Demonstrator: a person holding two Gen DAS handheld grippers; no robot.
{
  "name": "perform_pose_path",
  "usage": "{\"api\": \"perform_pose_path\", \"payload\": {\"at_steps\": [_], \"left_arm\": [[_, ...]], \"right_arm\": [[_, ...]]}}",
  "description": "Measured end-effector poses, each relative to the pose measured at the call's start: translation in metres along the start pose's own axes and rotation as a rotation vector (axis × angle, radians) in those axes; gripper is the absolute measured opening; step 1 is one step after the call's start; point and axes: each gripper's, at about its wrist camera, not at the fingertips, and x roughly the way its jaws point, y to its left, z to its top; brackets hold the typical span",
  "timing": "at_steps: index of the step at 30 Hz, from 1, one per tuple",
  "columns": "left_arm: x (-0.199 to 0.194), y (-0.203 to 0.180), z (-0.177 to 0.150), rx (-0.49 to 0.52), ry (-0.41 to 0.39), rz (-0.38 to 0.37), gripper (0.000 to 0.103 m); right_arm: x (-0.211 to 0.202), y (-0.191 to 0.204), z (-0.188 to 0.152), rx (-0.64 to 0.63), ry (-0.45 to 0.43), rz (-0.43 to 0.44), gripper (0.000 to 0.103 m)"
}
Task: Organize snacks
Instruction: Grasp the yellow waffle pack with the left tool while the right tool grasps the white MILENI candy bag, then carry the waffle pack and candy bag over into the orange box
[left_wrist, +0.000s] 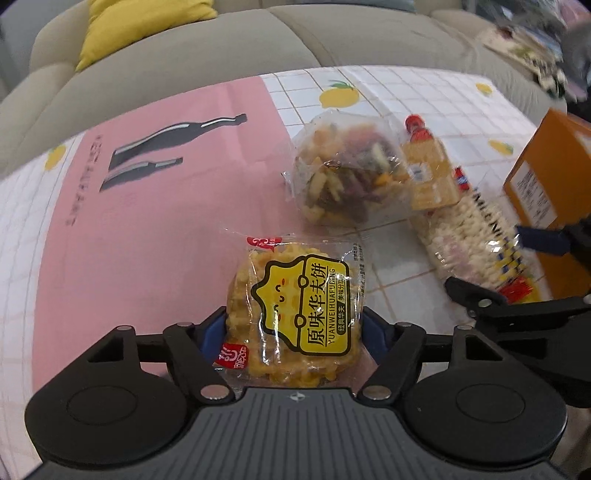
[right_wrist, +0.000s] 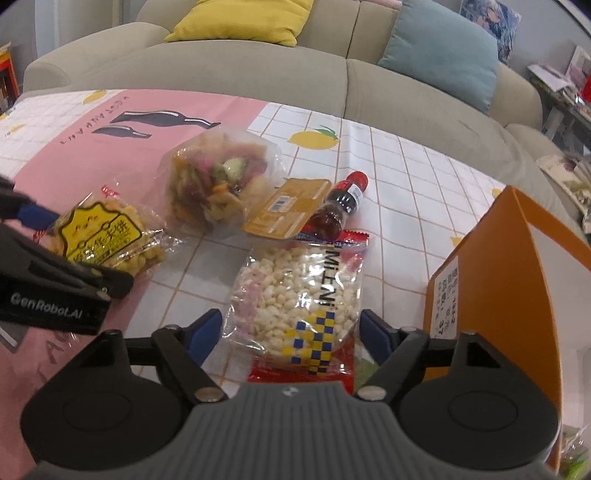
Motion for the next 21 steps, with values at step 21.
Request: {"api": "perform_pose_path", "payload": {"at_steps": [21], "left_arm": [[-0.093,-0.008,-0.028,-0.187,-0.089,-0.067,0.084]], "right_arm": [[-0.103,-0.023,-0.024,0.292,-0.024,0.173,0.071]]}}
